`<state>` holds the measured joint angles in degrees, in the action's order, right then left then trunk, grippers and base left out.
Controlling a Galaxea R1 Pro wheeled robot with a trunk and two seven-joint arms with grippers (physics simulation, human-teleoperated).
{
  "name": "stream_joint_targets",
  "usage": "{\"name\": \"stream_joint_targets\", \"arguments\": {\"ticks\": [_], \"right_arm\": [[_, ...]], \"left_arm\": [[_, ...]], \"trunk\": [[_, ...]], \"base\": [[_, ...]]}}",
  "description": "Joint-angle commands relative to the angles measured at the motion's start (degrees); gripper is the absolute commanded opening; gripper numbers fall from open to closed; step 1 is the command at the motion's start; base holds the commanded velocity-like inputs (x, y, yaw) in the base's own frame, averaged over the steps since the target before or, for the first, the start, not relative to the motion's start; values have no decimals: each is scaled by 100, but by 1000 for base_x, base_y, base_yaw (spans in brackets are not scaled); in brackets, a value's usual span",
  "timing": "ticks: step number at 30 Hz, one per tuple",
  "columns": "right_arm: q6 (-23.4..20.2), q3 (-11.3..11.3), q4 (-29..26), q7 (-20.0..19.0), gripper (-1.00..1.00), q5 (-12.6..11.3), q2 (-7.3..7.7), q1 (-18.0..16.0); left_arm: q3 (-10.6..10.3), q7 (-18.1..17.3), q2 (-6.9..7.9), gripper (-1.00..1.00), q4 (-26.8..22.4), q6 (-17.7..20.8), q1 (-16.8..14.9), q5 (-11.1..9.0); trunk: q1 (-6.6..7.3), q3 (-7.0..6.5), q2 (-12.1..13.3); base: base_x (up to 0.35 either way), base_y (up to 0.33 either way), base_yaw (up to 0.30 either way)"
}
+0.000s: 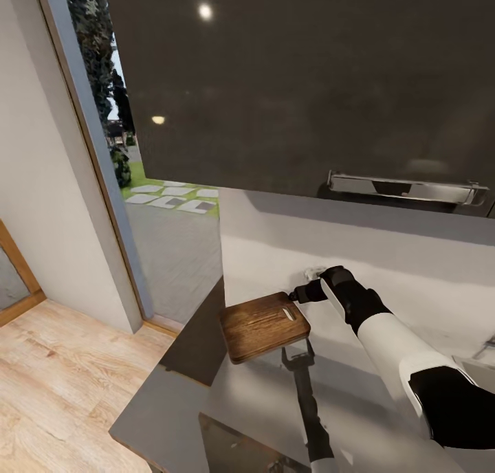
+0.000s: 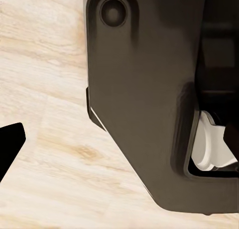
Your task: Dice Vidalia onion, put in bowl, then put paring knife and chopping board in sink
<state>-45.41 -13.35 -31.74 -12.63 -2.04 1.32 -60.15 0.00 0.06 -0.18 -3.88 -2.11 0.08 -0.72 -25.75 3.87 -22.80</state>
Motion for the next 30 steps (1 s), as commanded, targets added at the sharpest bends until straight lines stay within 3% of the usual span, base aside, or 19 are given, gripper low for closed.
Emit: {"name": "stream_joint_targets", "arguments": {"ticks": [1, 10, 30], "right_arm": [[-22, -37, -8, 14, 100, -18, 11, -5], [-12, -37, 0, 294, 100, -16, 29, -5], [-4, -37, 168, 314, 100, -25, 79, 4]], "left_arm": [[0, -2, -2, 100, -7, -11, 1, -7], [0, -5, -14, 100, -7, -10, 1, -7], [0, -2, -18, 100, -7, -10, 1, -7]], "trunk": [[-3, 16, -12], [-3, 69, -12], [-3, 207, -12]], "base": [[0, 0, 0], [0, 0, 0], [0, 0, 0]]}}
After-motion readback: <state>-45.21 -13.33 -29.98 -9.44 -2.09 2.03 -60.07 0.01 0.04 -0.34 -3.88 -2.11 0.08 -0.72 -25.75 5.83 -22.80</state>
